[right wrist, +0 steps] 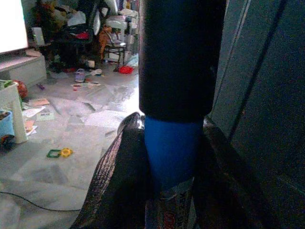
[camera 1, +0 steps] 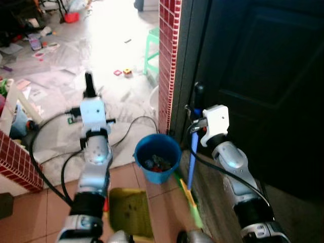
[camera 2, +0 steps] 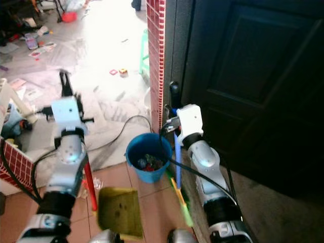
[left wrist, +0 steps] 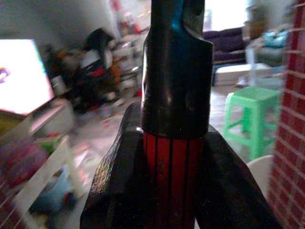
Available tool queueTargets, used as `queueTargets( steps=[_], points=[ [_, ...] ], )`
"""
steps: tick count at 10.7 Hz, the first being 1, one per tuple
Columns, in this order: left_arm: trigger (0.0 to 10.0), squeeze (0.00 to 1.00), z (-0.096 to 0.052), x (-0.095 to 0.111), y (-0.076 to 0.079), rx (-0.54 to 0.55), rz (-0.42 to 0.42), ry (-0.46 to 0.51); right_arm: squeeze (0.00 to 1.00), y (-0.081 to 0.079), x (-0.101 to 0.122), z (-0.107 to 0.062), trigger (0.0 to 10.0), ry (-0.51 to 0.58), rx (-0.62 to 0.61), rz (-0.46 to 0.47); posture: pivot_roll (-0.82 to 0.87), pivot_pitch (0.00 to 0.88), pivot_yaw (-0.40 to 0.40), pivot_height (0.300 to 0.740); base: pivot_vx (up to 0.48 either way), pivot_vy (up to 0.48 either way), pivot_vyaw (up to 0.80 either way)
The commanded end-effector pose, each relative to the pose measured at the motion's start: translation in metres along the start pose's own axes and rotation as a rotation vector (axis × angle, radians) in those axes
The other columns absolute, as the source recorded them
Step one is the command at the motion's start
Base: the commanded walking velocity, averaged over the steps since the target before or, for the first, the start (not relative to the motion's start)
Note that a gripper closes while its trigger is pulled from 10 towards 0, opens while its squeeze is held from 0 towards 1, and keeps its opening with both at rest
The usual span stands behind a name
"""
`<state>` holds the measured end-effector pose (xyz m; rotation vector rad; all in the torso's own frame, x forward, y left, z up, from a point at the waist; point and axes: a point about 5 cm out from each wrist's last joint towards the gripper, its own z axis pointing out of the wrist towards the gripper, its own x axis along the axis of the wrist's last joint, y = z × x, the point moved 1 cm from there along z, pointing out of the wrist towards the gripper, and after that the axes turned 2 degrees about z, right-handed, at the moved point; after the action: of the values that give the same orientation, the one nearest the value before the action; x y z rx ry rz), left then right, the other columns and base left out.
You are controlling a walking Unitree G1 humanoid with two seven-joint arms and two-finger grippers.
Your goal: Sweep floor
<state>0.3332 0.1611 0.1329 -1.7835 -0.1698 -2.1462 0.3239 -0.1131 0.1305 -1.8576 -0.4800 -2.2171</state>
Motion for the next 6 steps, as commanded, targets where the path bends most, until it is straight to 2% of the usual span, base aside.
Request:
queueTargets(
  steps=[1, 2, 4, 5, 6],
  points=[
    [10.0, 0.00, -0.001, 0.001, 0.003, 0.000, -0.016, -0.002, 0.00, -0.003, 0.010, 0.004, 10.0, 0.034, 0.005, 0.027, -0.14, 0.044, 0.020, 0.740, 0.000, 0.000, 0.00],
    [10.0, 0.00, -0.008, -0.006, 0.010, -0.041, -0.039, -0.023, 0.00, -0.003, 0.011, 0.006, 10.0, 0.037, 0.018, 0.024, -0.14, 0.044, 0.021, 0.740, 0.000, 0.304, 0.00],
    [10.0, 0.00, -0.017, -0.009, 0.024, -0.099, -0.059, -0.035, 0.00, -0.003, 0.013, 0.008, 10.0, 0.044, 0.023, 0.017, -0.14, 0.045, 0.024, 0.740, 0.000, 0.472, 0.59],
    [10.0, 0.00, -0.017, -0.009, 0.027, -0.097, -0.063, -0.039, 0.00, -0.002, 0.012, 0.007, 10.0, 0.037, 0.024, 0.012, -0.14, 0.046, 0.024, 0.740, 0.000, 0.480, 0.51],
    [10.0, 0.00, -0.015, -0.007, 0.027, -0.095, -0.066, -0.034, 0.00, -0.001, 0.011, 0.006, 10.0, 0.032, 0.023, 0.012, -0.14, 0.047, 0.025, 0.740, 0.000, 0.480, 0.00]
  ],
)
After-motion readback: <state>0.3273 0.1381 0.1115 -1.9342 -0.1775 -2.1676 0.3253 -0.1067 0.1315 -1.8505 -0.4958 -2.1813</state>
